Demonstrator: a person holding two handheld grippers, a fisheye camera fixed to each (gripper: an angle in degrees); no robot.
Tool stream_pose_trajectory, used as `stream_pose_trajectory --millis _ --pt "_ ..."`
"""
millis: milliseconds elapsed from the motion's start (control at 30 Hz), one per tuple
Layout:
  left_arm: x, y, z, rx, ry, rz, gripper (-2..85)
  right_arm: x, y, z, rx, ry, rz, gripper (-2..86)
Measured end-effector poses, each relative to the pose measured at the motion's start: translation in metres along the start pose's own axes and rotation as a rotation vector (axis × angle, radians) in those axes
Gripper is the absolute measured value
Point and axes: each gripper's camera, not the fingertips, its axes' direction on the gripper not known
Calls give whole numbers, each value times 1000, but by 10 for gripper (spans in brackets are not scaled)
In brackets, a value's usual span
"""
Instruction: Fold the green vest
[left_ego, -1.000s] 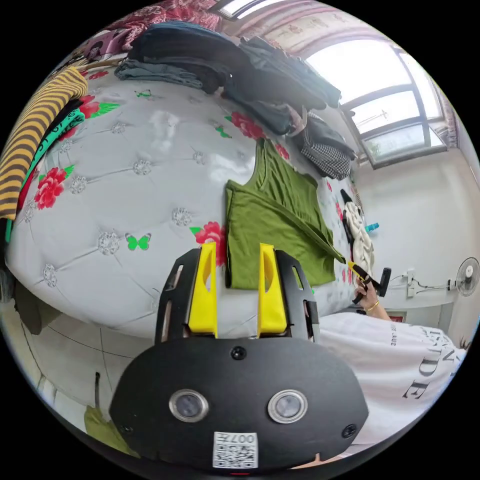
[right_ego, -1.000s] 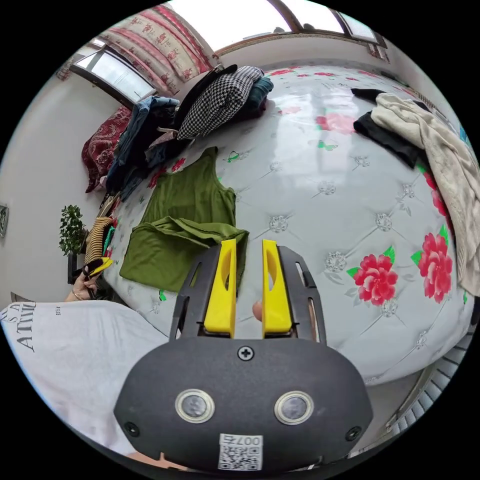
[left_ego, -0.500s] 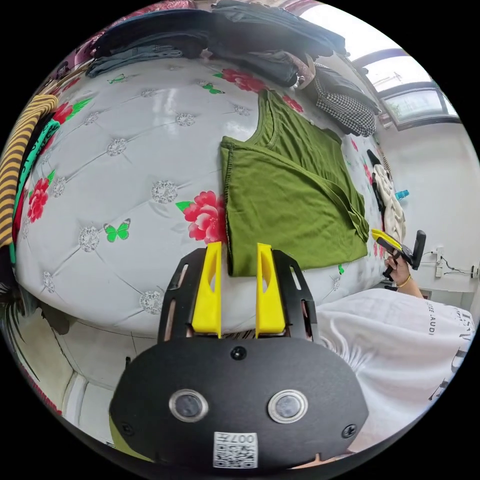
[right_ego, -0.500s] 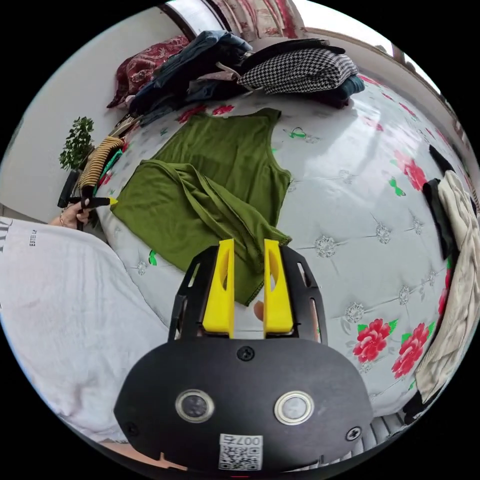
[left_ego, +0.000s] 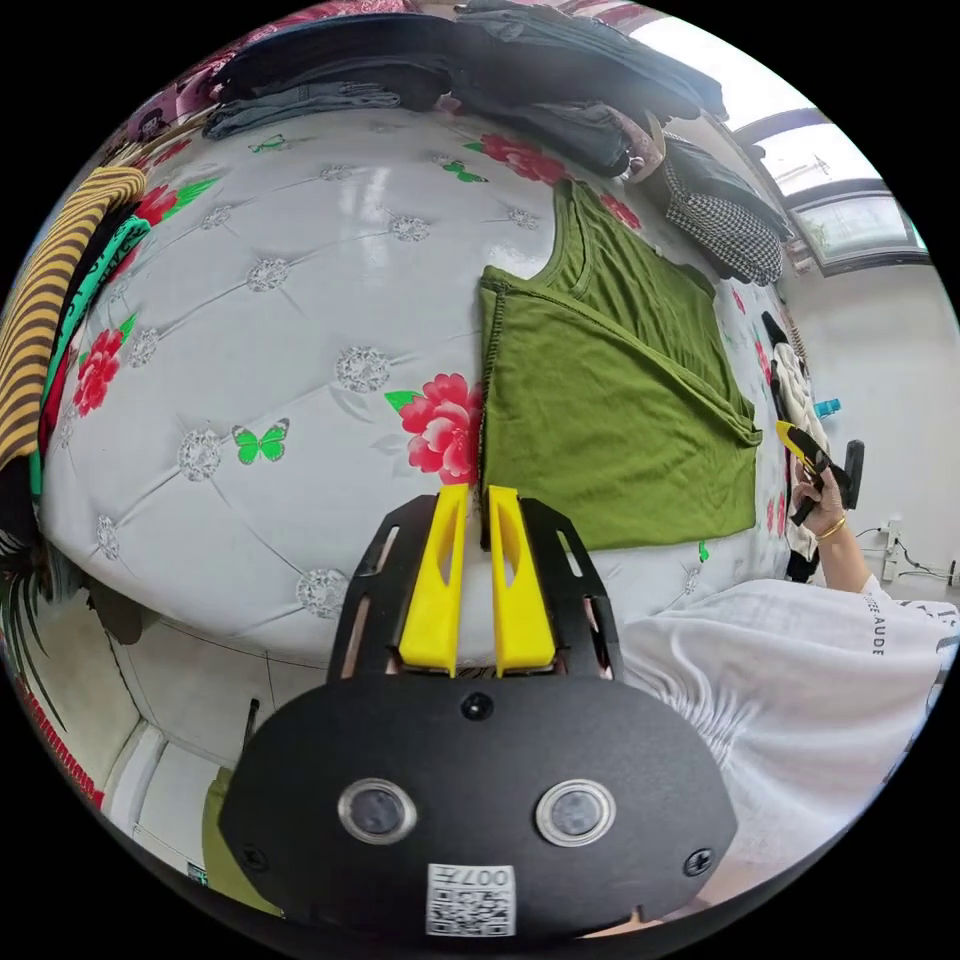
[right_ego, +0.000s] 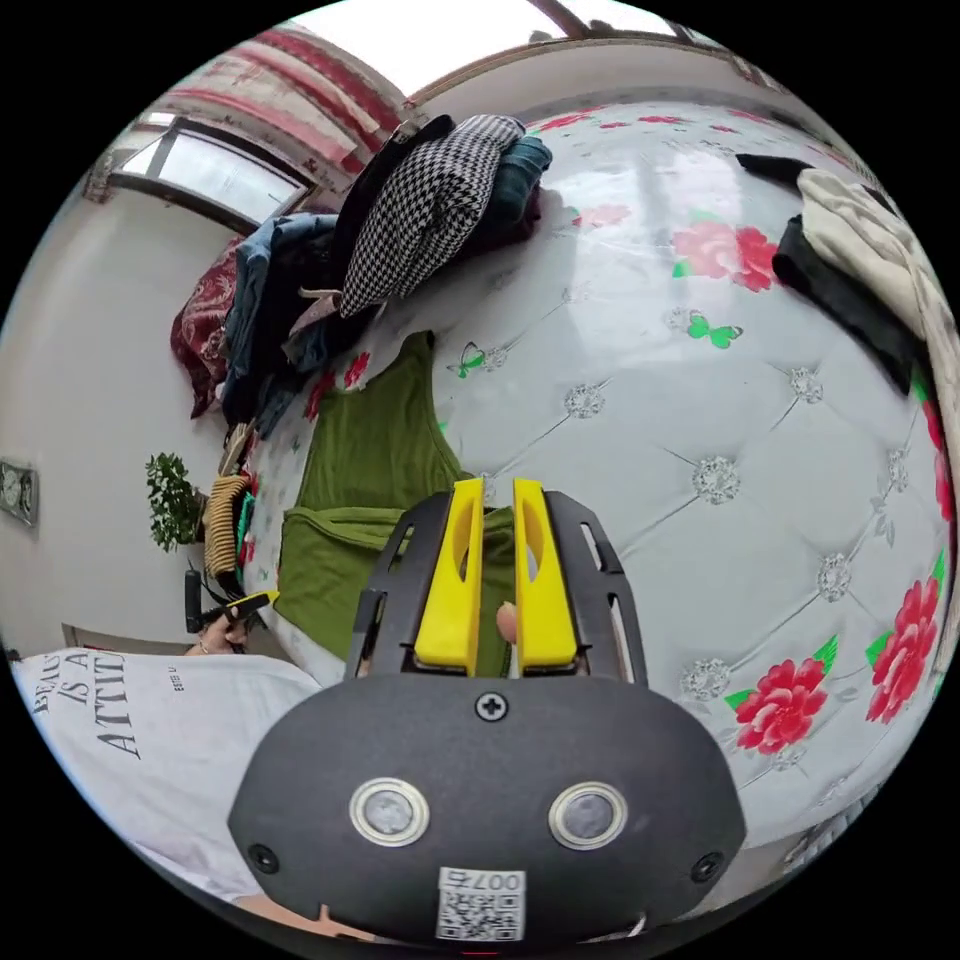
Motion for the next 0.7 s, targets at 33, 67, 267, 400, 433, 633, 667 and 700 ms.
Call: stream_pose_trajectory --millis 33,67,267,400,433,633,667,700 --pt "-4 6 -4 -1 8 -2 64 15 10 -9 29 -41 53 18" --pt "-5 9 -7 1 11 1 67 26 24 -16 32 -78 67 19" --pt "-11 47 -30 56 53 56 80 33 115 -13 -152 -34 -34 17" --pt "-2 52 -9 -9 42 88 69 22 148 -1 -155 39 -102 13" --pt "3 56 -10 20 -22 115 28 19 150 3 -176 19 -118 10" --pt "3 62 -43 43 8 177 -8 -3 148 -3 -271 23 -289 -1" --pt "1 64 -53 65 29 175 -8 -3 145 -24 -219 -13 -309 -2" --pt "-2 69 -74 111 88 174 -9 -3 144 -36 -194 -43 -319 -2"
